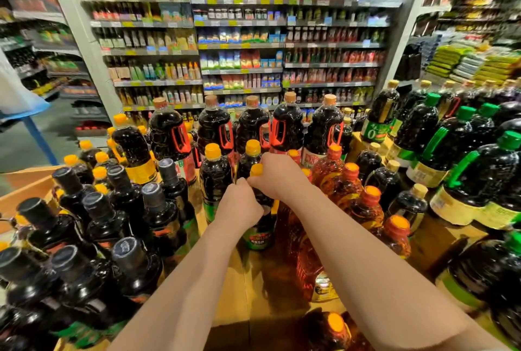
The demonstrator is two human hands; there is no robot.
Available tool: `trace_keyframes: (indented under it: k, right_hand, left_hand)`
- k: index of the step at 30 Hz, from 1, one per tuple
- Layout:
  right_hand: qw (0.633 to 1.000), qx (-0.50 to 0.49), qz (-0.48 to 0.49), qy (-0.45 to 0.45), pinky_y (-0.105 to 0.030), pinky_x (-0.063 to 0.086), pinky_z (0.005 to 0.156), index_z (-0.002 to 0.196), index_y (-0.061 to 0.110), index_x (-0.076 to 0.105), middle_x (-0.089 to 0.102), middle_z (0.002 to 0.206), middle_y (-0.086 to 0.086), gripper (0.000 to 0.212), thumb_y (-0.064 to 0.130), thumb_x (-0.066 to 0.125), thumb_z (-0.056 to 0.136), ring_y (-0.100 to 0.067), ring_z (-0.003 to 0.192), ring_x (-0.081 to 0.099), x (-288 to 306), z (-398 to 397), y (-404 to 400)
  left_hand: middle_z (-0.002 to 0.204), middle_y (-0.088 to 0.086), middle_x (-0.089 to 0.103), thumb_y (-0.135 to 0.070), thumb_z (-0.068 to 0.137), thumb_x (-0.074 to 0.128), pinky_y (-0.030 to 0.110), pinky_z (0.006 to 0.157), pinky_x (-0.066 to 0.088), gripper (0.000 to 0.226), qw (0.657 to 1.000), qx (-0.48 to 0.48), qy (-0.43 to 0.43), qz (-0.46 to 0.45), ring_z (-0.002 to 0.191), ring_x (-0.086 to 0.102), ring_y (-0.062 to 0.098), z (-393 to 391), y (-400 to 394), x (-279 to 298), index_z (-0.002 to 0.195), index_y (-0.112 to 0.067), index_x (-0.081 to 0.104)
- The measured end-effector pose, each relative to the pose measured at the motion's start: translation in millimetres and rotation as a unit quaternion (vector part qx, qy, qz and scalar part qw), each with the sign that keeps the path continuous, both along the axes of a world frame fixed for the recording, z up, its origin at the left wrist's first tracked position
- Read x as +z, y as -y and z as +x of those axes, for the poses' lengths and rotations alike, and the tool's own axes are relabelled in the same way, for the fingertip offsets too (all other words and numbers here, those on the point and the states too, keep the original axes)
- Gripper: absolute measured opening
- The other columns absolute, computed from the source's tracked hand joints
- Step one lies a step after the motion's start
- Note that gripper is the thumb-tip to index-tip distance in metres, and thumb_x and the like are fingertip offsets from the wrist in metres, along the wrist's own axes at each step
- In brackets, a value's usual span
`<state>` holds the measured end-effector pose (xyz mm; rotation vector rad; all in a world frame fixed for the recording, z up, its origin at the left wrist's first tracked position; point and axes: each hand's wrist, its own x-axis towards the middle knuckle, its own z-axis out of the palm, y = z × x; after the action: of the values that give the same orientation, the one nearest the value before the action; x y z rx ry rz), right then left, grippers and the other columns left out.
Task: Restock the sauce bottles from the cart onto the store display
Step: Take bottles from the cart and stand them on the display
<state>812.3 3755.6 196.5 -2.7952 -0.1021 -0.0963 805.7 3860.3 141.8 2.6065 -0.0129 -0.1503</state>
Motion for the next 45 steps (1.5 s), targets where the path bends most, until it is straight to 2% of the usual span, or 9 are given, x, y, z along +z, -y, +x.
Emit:
trace_keyframes:
  k: [2,4,13,16,23,26,33,41,45]
  right_hand:
    - [1.0,0.013,-0.009,0.001,-0.036,0.053,0.067,0.13,0.01,0.046,0.062,0.104,-0.008,0.059,0.043,0.063,0.085,-0.026,0.09,0.061,1.5,-10.0,2.6]
    - [1.0,0.022,-0.003,0.018,-0.04,0.055,0.072,0.139,0.014,0.039,0.059,0.112,-0.012,0.066,0.041,0.064,0.085,-0.029,0.093,0.061,4.3,-23.3,3.7]
    - [0.98,0.192,-0.009,0.047,-0.028,0.041,0.073,0.115,0.011,0.059,0.054,0.107,-0.009,0.025,0.014,0.053,0.09,-0.024,0.097,0.052,9.9,-87.4,4.7]
    - [0.968,0.242,-0.025,0.053,-0.028,0.039,0.069,0.113,0.011,0.06,0.055,0.101,-0.009,0.025,0.01,0.052,0.089,-0.022,0.086,0.047,5.1,-103.2,8.6]
    - [0.921,0.385,-0.052,0.029,-0.03,0.047,0.075,0.102,0.012,0.066,0.063,0.097,-0.008,0.018,0.015,0.053,0.089,-0.026,0.092,0.06,3.2,-147.8,2.8]
    - [0.891,0.45,-0.056,0.022,-0.031,0.044,0.07,0.078,0.023,0.057,0.057,0.085,-0.003,0.014,0.012,0.051,0.086,-0.026,0.088,0.057,3.0,-181.8,-9.5]
    - [0.791,0.611,-0.006,0.021,-0.03,0.04,0.079,0.097,0.011,0.06,0.062,0.095,-0.007,0.014,0.011,0.055,0.084,-0.025,0.094,0.055,-5.1,-282.0,-59.8]
    - [0.67,0.742,0.017,0.024,-0.031,0.041,0.086,0.093,0.019,0.061,0.065,0.101,-0.006,0.013,0.015,0.061,0.081,-0.023,0.1,0.058,-16.0,-415.1,-106.4]
    - [0.598,0.8,0.022,0.025,-0.027,0.034,0.079,0.094,0.019,0.062,0.066,0.1,-0.006,0.015,0.016,0.063,0.08,-0.024,0.099,0.058,-30.5,-490.4,-112.8]
  left_hand:
    - [0.123,0.011,0.053,-0.04,0.081,0.075,0.03,0.069,0.044,0.077,1.0,0.005,0.002,0.01,0.105,0.056,0.026,-6.4,-1.2,-0.2,0.138,-0.008,0.034]
    - [0.12,0.011,0.053,-0.04,0.083,0.073,0.028,0.066,0.041,0.066,1.0,0.008,-0.004,0.013,0.096,0.054,0.024,-13.8,-3.5,-0.2,0.129,-0.007,0.039]
    - [0.101,0.003,0.051,-0.027,0.089,0.05,0.019,0.048,0.029,0.027,0.997,0.02,0.037,0.067,0.066,0.04,0.009,-55.9,-5.6,-9.0,0.113,-0.014,0.047]
    - [0.1,0.006,0.057,-0.025,0.087,0.053,0.028,0.066,0.049,0.026,0.995,0.064,0.04,0.071,0.079,0.054,0.018,-86.4,-2.4,-12.1,0.11,-0.014,0.052]
    - [0.087,0.003,0.046,-0.038,0.09,0.056,0.033,0.062,0.041,0.029,0.973,0.204,0.046,0.095,0.076,0.047,0.024,-179.4,4.4,-15.7,0.103,-0.013,0.056]
    - [0.087,0.004,0.047,-0.037,0.089,0.053,0.034,0.063,0.044,0.027,0.956,0.272,0.037,0.102,0.08,0.052,0.027,-227.0,0.9,-16.0,0.1,-0.013,0.053]
    - [0.093,0.011,0.065,-0.031,0.087,0.06,0.035,0.065,0.049,0.02,0.898,0.417,0.007,0.141,0.091,0.064,0.032,-368.2,-22.5,-8.4,0.099,-0.016,0.064]
    - [0.108,0.016,0.065,-0.032,0.092,0.056,0.038,0.077,0.051,0.029,0.782,0.607,-0.028,0.142,0.104,0.063,0.035,-521.5,-17.8,2.4,0.111,-0.011,0.064]
    - [0.11,0.013,0.064,-0.026,0.093,0.051,0.036,0.079,0.05,0.027,0.711,0.688,-0.052,0.137,0.105,0.062,0.033,-597.5,1.3,-1.8,0.112,-0.012,0.065]
